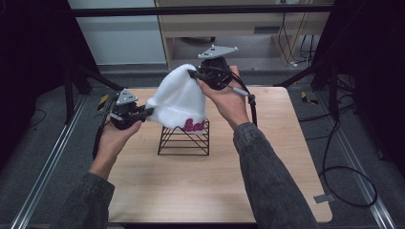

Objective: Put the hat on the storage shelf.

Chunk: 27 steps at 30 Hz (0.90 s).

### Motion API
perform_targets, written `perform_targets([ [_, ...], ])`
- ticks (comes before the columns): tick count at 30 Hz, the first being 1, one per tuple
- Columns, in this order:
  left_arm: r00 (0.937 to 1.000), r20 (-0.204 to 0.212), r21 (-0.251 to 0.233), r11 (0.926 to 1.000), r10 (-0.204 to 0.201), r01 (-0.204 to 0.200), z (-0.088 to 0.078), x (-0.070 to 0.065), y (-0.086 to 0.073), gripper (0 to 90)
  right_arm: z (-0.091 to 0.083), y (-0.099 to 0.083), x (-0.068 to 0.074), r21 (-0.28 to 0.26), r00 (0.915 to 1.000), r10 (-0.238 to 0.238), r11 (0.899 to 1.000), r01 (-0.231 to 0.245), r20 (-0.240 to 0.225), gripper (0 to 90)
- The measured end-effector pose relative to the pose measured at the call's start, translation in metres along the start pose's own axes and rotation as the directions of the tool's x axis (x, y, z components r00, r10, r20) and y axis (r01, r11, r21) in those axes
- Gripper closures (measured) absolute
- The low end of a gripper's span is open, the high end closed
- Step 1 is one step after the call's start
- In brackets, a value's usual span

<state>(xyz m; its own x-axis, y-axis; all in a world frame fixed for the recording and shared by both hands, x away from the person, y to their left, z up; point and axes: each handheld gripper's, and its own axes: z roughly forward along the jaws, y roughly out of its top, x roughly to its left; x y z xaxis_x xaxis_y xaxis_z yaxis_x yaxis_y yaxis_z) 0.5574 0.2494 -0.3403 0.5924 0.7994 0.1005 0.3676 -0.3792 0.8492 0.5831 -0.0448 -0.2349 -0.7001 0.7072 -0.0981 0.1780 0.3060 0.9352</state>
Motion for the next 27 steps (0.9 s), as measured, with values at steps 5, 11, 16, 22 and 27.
perform_targets([
  [5,1.0000,0.003,-0.001,1.0000,-0.001,0.001,-0.002,0.000,-0.001,74.4,0.000,0.001,0.003,-0.001,1.0000,-0.002,1.000,0.002,-0.004,82.9],
  [11,0.9999,0.015,-0.003,1.0000,-0.007,0.008,-0.003,-0.001,-0.004,74.5,-0.002,-0.001,0.004,0.002,0.9999,-0.005,1.000,0.005,-0.011,82.9],
  [16,0.9999,0.012,0.001,1.0000,0.003,-0.003,-0.003,-0.003,-0.009,74.5,-0.005,-0.004,0.007,0.008,0.9997,-0.010,1.000,0.010,-0.023,82.8],
  [22,0.9996,0.027,-0.002,1.0000,0.001,-0.001,-0.005,-0.006,-0.018,74.5,-0.010,-0.009,0.014,0.018,0.9990,-0.021,1.000,0.022,-0.040,82.8],
  [27,0.9993,0.039,0.001,1.0000,0.000,0.000,-0.004,-0.009,-0.028,74.4,-0.013,-0.016,0.021,0.040,0.9980,-0.037,0.998,0.039,-0.052,82.8],
])
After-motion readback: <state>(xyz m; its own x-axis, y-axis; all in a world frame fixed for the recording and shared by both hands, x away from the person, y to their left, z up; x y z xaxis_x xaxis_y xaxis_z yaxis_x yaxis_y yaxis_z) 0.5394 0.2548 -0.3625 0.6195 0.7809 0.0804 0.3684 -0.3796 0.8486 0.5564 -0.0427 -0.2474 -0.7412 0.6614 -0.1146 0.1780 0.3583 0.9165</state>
